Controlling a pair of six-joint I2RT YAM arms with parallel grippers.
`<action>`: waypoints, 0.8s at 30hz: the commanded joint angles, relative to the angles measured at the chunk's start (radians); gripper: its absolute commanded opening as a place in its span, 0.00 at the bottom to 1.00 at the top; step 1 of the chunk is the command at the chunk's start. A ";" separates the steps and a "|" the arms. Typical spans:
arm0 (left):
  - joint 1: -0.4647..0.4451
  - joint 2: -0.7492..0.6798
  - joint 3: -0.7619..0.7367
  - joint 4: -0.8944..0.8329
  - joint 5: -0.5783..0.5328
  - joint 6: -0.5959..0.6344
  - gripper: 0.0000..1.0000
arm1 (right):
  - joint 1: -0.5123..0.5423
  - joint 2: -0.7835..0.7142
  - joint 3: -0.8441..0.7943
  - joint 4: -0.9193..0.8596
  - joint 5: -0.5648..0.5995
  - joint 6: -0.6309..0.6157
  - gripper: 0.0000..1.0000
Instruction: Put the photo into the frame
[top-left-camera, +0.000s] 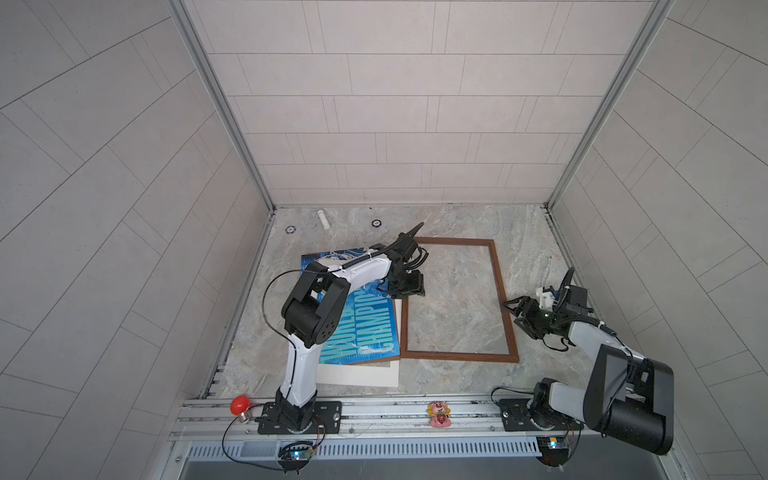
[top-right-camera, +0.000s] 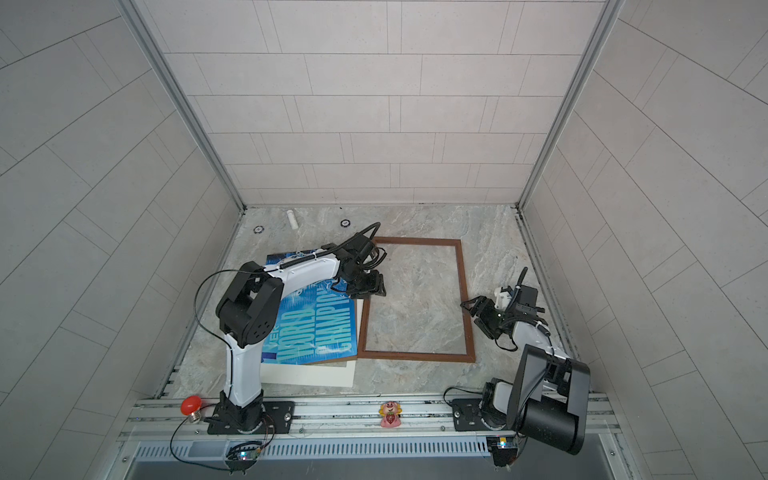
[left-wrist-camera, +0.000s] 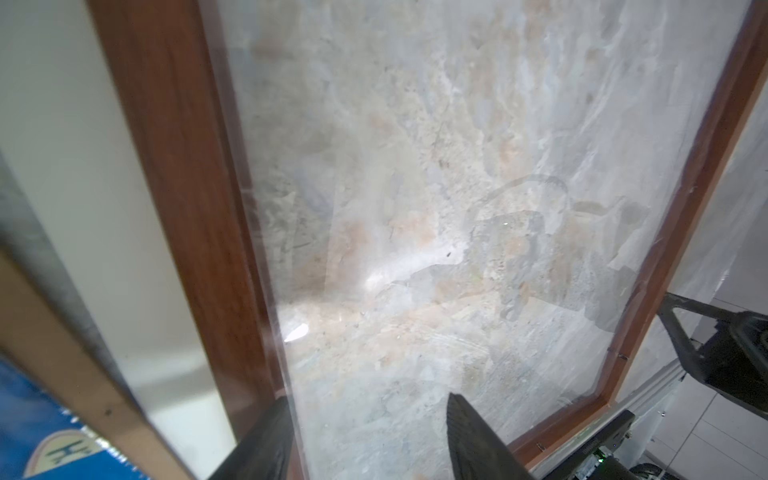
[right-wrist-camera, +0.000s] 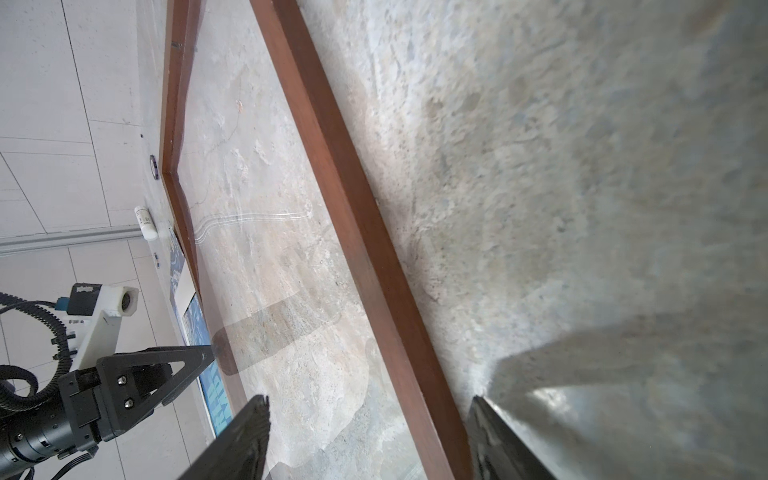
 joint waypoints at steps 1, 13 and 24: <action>0.001 -0.030 0.033 -0.124 -0.046 0.037 0.64 | -0.004 0.004 -0.005 0.015 -0.015 -0.011 0.76; -0.018 -0.042 0.090 -0.203 -0.116 0.053 0.64 | -0.004 0.000 -0.009 0.021 -0.018 -0.008 0.76; -0.092 -0.158 -0.099 -0.209 -0.067 0.029 0.58 | -0.004 0.002 -0.014 -0.006 -0.013 -0.034 0.76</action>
